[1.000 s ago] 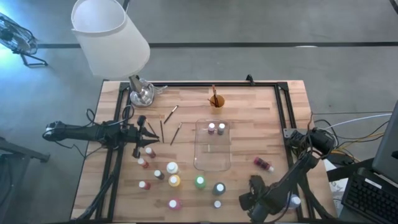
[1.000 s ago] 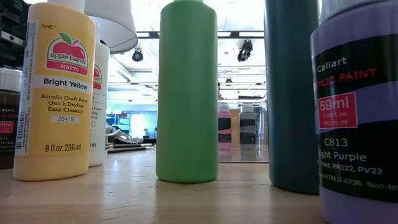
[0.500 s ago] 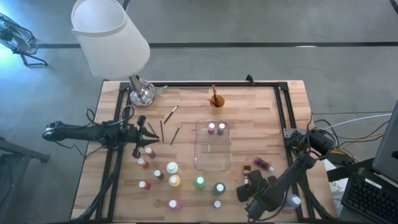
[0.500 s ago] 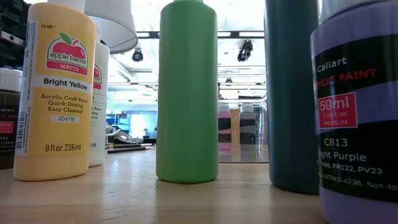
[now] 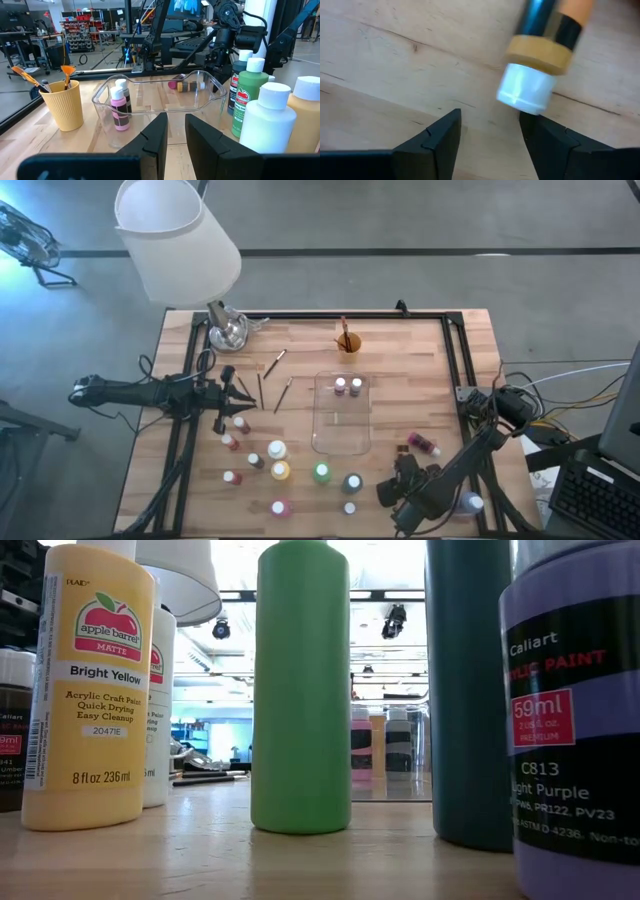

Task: Pick & Place Paint Supplies
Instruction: Put the small yellow paint bottle into the transparent bin

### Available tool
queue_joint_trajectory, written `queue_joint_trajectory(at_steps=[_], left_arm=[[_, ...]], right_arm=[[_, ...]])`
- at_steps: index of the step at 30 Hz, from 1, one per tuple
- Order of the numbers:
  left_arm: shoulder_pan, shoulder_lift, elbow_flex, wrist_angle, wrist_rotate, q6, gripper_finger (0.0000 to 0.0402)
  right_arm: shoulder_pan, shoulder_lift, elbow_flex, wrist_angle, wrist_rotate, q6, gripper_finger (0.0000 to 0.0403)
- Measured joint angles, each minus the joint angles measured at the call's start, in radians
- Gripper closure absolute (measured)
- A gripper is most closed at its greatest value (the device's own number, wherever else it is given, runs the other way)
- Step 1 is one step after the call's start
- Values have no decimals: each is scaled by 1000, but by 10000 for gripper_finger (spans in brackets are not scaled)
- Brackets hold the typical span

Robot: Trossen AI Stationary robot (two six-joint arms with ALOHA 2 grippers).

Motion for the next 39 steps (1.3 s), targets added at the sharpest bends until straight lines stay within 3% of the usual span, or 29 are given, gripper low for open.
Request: queue_joint_trajectory(at_steps=[9,29,39], left_arm=[[0,0,0,0,0,0,328],[0,0,0,0,0,0,328],[0,0,0,0,0,0,328]], right_arm=[[-30,0,-8,-46,3,-3,175],[-42,1,-15,-192,-59,-44,187],[-41,2,-42,-211,8,-79,181]])
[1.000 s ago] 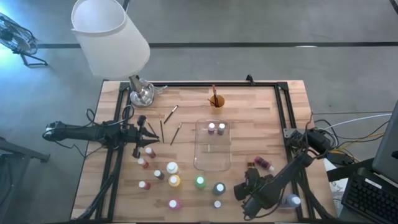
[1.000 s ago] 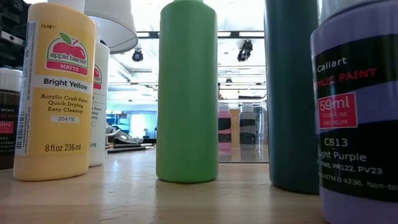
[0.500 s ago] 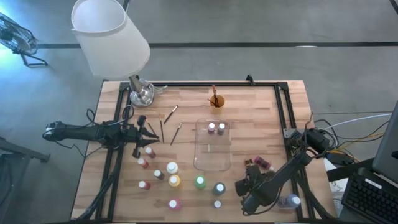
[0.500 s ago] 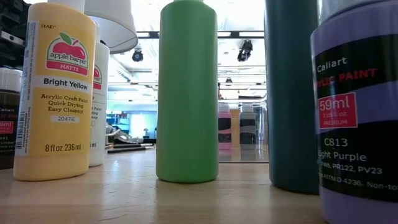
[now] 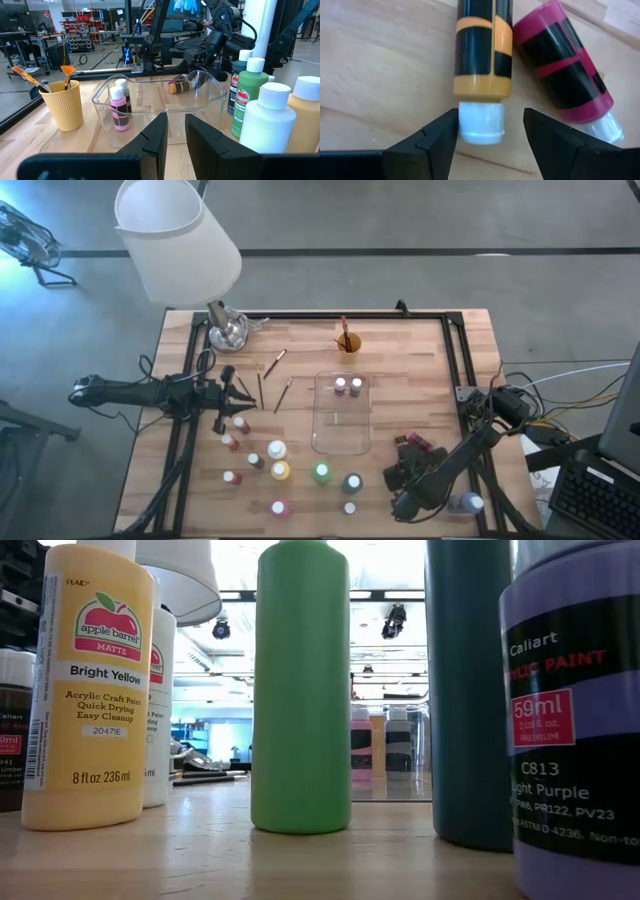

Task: Pick & Place Paint Supplies
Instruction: Put the small yellow paint bottle into the transparent bin

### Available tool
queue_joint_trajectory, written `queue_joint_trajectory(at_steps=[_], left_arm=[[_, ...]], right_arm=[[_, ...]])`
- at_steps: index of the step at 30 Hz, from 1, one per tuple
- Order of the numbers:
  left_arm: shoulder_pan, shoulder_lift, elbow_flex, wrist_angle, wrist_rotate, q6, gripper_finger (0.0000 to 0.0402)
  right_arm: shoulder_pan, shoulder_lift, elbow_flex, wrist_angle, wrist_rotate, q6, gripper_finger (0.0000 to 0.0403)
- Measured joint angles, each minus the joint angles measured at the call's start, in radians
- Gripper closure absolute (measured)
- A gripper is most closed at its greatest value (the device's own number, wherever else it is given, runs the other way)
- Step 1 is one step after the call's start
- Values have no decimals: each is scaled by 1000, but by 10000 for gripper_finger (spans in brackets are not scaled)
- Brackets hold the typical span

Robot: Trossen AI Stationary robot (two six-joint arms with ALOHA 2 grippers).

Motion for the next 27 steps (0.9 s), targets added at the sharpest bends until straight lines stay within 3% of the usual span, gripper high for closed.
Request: queue_joint_trajectory(at_steps=[8,15,22,27], left_arm=[[0,0,0,0,0,0,328],[0,0,0,0,0,0,328],[0,0,0,0,0,0,328],[0,0,0,0,0,0,328]], right_arm=[[0,-1,-11,24,24,-4,218],[-1,-1,-8,32,26,-26,291],[-4,-12,34,15,12,-101,291],[-15,-71,91,-140,19,-138,291]])
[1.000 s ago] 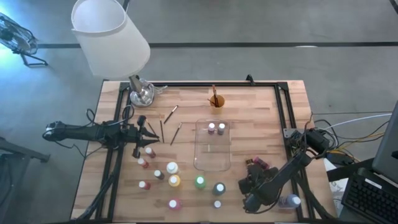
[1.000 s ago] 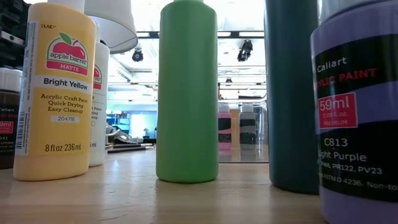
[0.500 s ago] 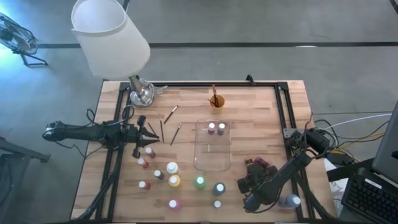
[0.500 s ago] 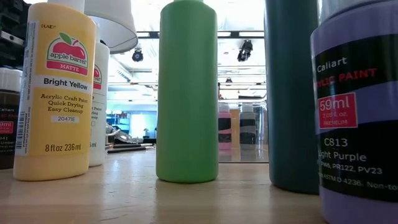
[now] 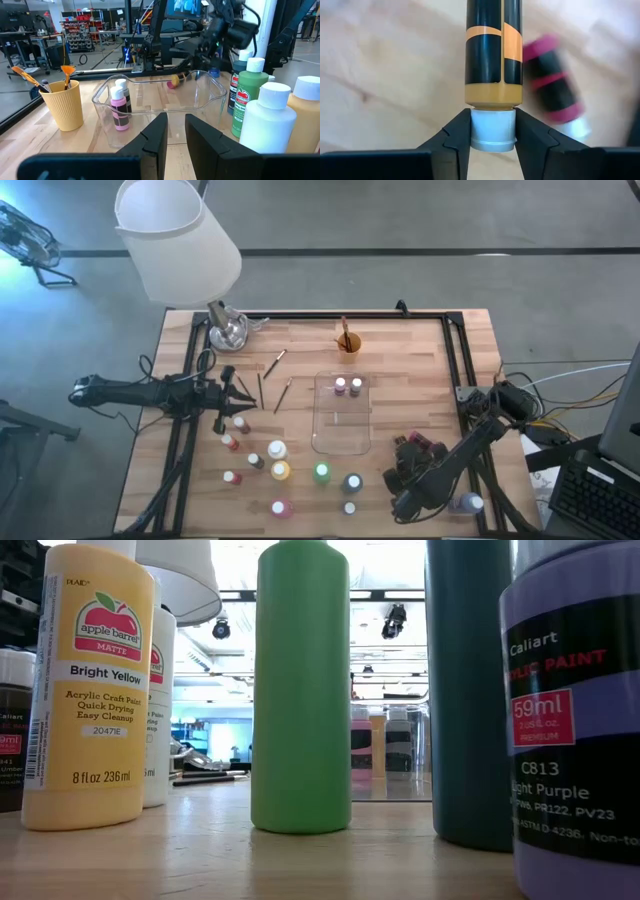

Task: Pick & Place Paint Supplies
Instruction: Put the small yellow paint bottle into the transparent bin

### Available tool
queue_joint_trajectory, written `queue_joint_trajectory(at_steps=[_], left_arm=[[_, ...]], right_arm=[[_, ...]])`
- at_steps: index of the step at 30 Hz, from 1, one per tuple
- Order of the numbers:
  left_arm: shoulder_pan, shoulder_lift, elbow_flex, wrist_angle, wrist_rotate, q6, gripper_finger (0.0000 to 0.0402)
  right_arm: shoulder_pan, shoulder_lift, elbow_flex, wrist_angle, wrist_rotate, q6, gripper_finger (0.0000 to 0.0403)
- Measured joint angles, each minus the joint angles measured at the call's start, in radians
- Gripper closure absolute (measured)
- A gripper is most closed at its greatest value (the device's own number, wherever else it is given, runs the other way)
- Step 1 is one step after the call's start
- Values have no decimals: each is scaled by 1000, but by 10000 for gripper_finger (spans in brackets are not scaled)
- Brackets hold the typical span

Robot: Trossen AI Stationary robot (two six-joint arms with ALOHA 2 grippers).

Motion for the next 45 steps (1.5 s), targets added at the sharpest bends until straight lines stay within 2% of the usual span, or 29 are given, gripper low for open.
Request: queue_joint_trajectory(at_steps=[5,11,19,24,30,36,45], left_arm=[[0,0,0,0,0,0,328],[0,0,0,0,0,0,328],[0,0,0,0,0,0,328],[0,0,0,0,0,0,328],[0,0,0,0,0,0,328],[0,0,0,0,0,0,328],[0,0,0,0,0,0,328]], right_arm=[[-31,-74,88,-160,34,-90,291],[-136,-182,181,-178,53,-354,291],[-357,-244,357,-177,-42,-716,291],[-488,-198,494,-179,-50,-964,291],[-608,-84,638,-248,-31,-1324,291],[-632,33,741,-293,37,-1684,291],[-605,158,785,-290,165,-1970,291]])
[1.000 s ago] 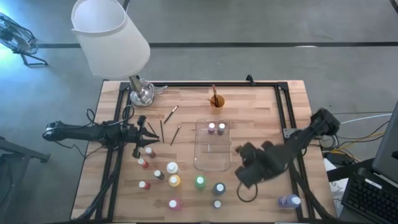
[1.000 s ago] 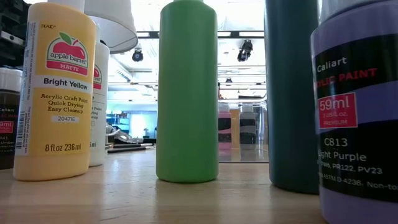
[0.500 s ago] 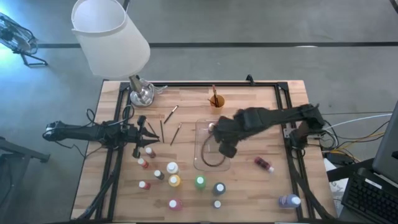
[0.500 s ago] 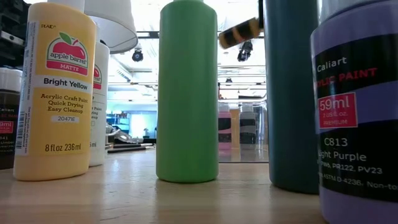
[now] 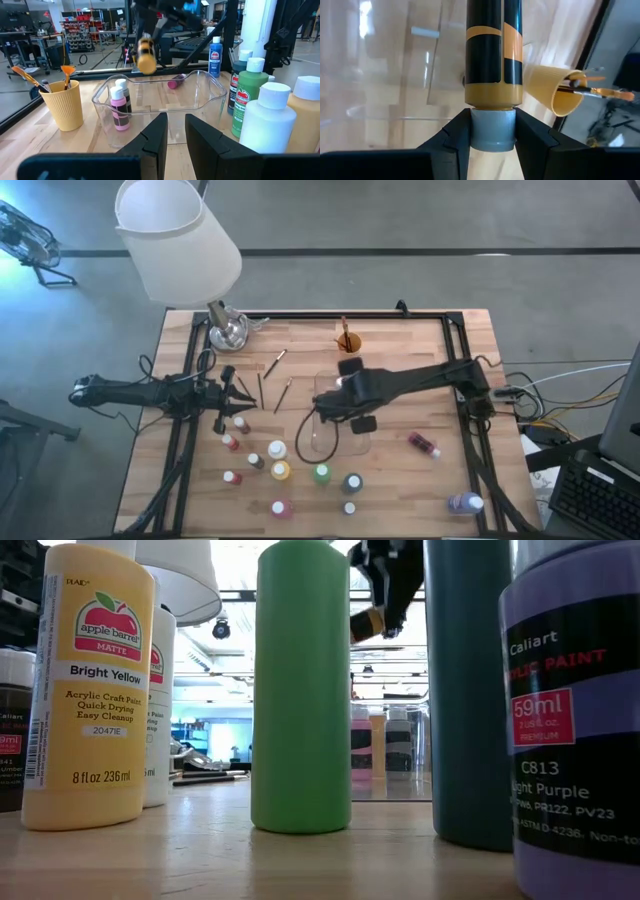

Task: Pick & Place Paint Supplies
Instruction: Put the small yellow paint bottle into the transparent bin

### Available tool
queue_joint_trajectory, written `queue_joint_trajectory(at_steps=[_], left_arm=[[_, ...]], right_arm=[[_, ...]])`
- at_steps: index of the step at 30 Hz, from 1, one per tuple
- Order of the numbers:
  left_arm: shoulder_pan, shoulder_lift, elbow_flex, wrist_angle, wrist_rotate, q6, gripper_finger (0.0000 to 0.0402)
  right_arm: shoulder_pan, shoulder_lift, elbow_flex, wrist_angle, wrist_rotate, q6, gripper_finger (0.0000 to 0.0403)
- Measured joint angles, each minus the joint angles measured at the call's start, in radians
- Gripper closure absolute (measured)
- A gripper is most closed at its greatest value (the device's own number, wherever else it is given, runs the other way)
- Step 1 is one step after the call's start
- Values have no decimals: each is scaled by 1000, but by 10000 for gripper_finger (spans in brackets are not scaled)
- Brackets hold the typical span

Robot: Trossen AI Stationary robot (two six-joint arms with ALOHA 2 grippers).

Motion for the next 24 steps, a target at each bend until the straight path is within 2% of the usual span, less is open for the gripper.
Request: queue_joint_trajectory(at_steps=[4,6,11,16,18,20,24], left_arm=[[0,0,0,0,0,0,328],[0,0,0,0,0,0,328],[0,0,0,0,0,0,328],[0,0,0,0,0,0,328],[0,0,0,0,0,0,328],[0,0,0,0,0,0,328],[0,0,0,0,0,0,328]], right_arm=[[-2,13,-30,1,31,-50,291],[-3,3,-50,0,96,-89,291],[2,-21,-81,0,331,-212,291],[22,-20,-122,1,671,-406,291],[21,-22,-148,0,774,-448,291],[22,-23,-174,1,816,-466,291],[42,-26,-236,0,834,-456,291]])
